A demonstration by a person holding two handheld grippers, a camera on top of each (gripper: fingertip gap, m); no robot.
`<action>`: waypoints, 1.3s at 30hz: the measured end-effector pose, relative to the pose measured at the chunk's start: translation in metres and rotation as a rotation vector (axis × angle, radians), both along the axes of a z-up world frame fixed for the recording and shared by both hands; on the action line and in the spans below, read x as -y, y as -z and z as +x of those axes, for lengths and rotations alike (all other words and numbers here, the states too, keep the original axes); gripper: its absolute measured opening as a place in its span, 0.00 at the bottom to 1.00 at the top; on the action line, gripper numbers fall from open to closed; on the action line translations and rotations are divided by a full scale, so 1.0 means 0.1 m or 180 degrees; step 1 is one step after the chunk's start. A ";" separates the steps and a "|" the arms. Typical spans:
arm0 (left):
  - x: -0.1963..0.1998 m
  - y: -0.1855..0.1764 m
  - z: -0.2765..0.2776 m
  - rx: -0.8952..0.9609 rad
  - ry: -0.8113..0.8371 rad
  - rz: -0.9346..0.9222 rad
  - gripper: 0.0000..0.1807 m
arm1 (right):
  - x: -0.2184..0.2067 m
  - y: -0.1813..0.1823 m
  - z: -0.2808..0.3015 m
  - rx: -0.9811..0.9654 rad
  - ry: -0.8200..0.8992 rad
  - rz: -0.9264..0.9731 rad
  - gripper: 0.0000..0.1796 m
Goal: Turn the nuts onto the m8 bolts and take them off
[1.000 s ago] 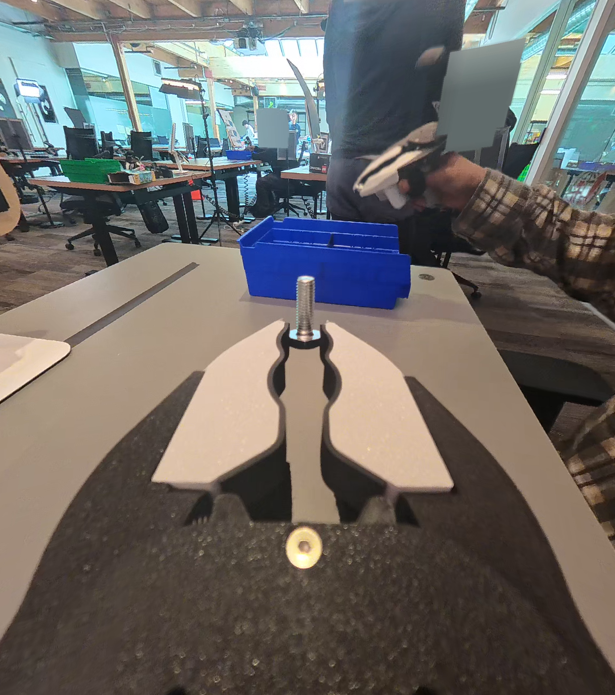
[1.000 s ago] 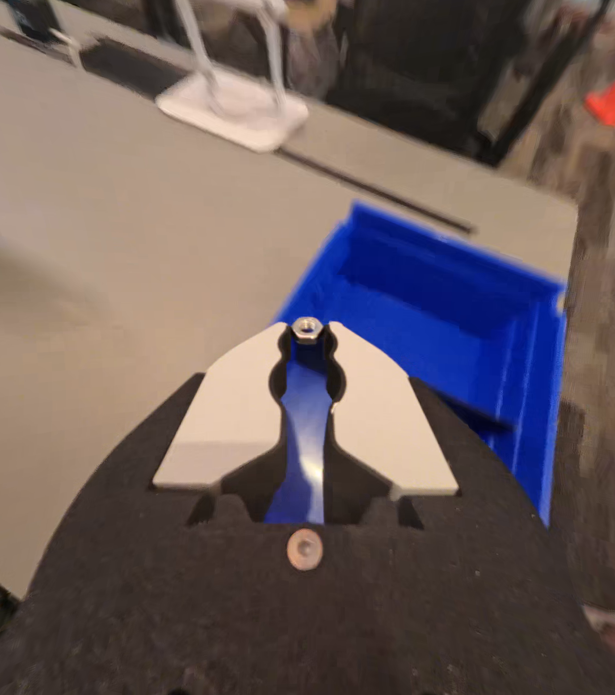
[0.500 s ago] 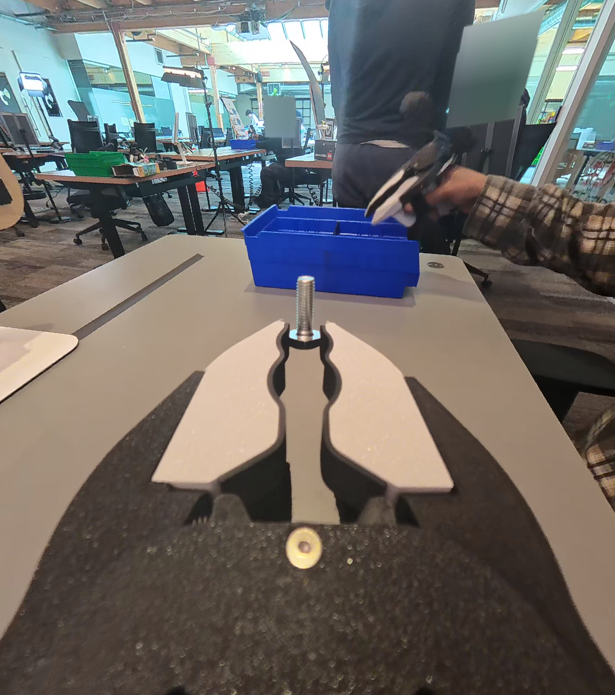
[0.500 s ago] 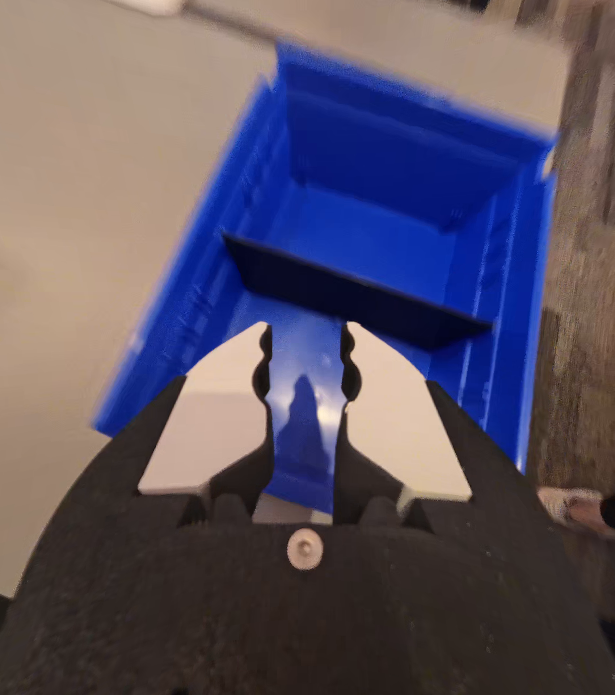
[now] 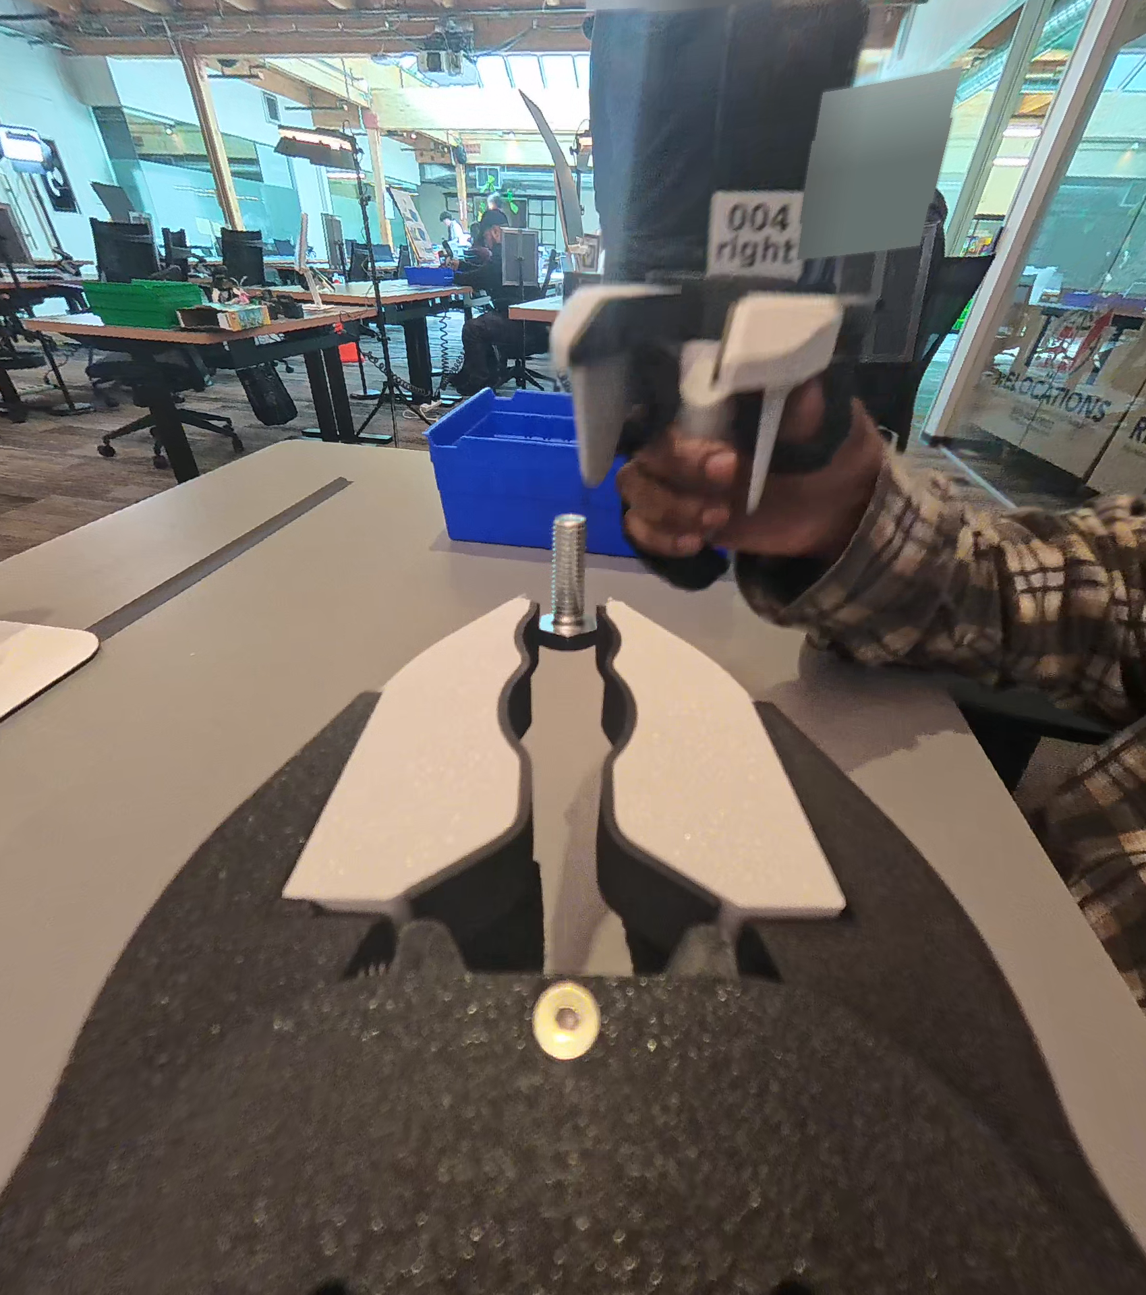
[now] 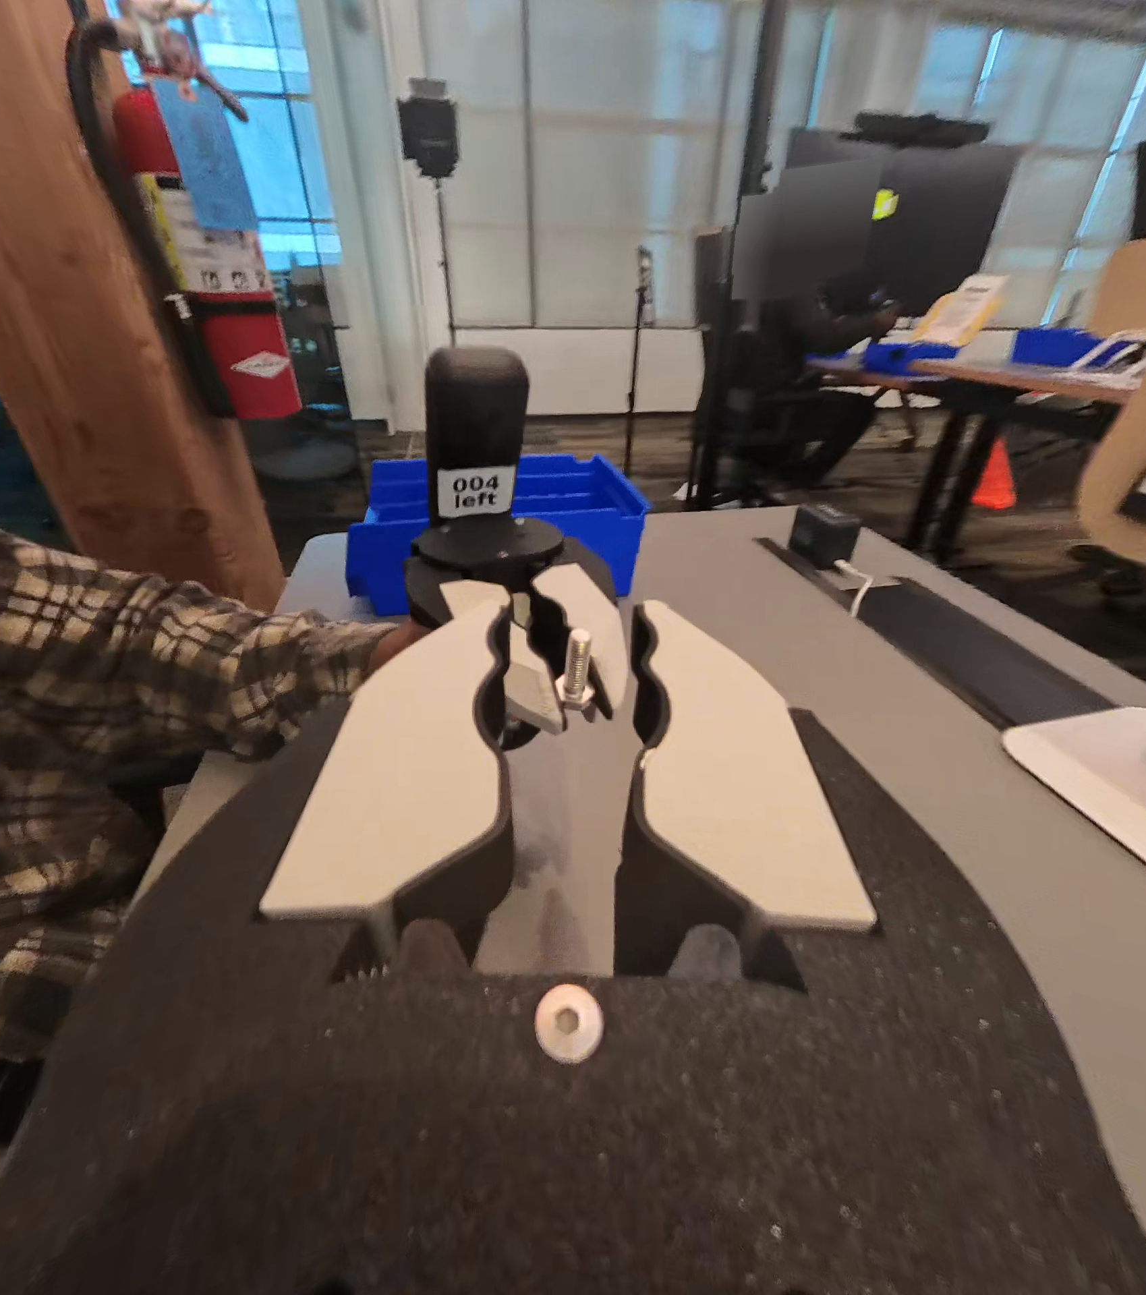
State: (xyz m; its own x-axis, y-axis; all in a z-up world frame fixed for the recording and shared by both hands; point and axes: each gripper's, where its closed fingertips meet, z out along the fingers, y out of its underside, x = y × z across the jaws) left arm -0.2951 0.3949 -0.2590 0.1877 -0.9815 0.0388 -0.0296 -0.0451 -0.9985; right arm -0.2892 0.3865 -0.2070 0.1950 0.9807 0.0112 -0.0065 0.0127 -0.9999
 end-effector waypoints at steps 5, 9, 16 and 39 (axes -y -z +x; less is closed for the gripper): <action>0.03 -0.02 0.00 0.0026 0.0049 -0.0004 0.08 | -0.04 0.18 -0.21 0.0015 -0.0206 -0.0088 0.14; 0.05 -0.01 0.02 0.0006 0.0081 -0.0004 0.08 | -0.05 0.25 -0.24 0.0050 -0.0254 -0.0096 0.11; 0.13 -0.02 0.07 0.0032 0.0228 0.0020 0.08 | 0.05 0.26 -0.24 0.0116 -0.0335 -0.0013 0.04; 0.09 0.22 0.18 -0.0209 0.0253 -0.0096 0.22 | -1.17 1.01 4.09 0.1937 0.3248 -0.1461 0.05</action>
State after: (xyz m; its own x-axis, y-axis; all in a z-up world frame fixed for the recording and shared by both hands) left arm -0.2766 0.3862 -0.2808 0.1123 -0.9919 0.0587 -0.0995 -0.0700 -0.9926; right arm 0.1196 0.5035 -0.3079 0.9429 0.3267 0.0648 0.2614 -0.6053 -0.7519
